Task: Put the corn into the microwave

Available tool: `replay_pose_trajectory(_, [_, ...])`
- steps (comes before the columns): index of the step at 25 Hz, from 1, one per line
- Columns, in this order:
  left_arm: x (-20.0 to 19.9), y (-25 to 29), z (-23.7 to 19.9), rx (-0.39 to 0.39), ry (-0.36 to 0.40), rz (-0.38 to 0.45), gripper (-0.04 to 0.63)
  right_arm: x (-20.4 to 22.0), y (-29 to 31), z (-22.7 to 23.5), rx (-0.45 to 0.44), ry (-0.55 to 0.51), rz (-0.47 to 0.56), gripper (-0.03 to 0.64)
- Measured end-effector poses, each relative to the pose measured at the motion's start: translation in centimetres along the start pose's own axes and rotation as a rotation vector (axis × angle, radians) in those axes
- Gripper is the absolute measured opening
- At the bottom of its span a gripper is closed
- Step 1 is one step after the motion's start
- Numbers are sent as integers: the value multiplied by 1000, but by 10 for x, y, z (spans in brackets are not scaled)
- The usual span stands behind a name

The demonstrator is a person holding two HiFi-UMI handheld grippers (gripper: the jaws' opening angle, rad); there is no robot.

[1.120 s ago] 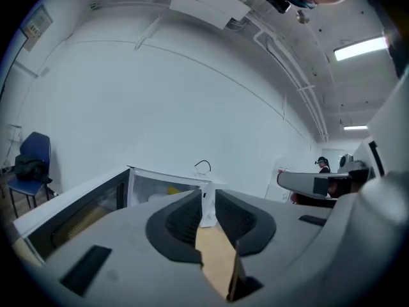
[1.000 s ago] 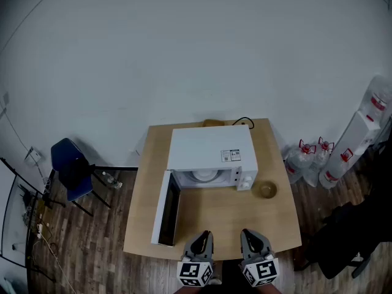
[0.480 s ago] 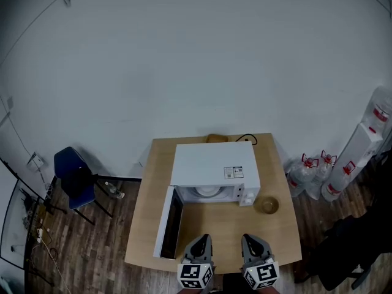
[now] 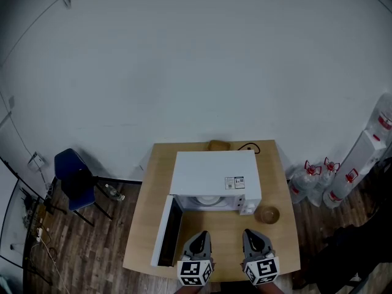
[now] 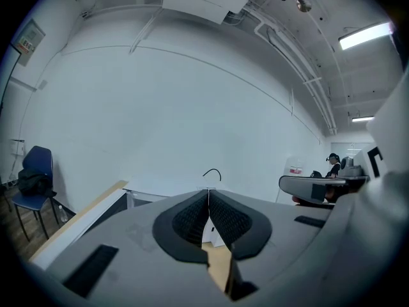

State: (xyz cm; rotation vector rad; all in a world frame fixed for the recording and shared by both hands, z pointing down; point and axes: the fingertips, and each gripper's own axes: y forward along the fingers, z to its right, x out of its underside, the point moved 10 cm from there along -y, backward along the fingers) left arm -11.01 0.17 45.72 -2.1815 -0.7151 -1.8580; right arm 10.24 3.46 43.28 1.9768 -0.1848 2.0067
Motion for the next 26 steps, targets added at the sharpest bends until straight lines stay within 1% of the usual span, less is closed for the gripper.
replay_pose_trajectory(5, [-7, 11, -3, -14, 22, 21, 15, -3, 13, 8, 2, -16, -9, 60])
replay_pose_trajectory(12, [-4, 13, -4, -33, 48, 19, 15, 0, 17, 12, 5, -16, -26, 60])
replay_pose_trajectory(18, [2, 17, 0, -1, 97, -2, 15, 2, 17, 13, 14, 5, -43, 60])
replay_pose_trajectory(22, [2, 21, -1, -1, 102, -1, 15, 4, 20, 14, 18, -5, -53, 60])
replay_pose_trajectory(26, [5, 21, 0, 0, 88, -19, 15, 6, 19, 14, 23, -11, -62, 60])
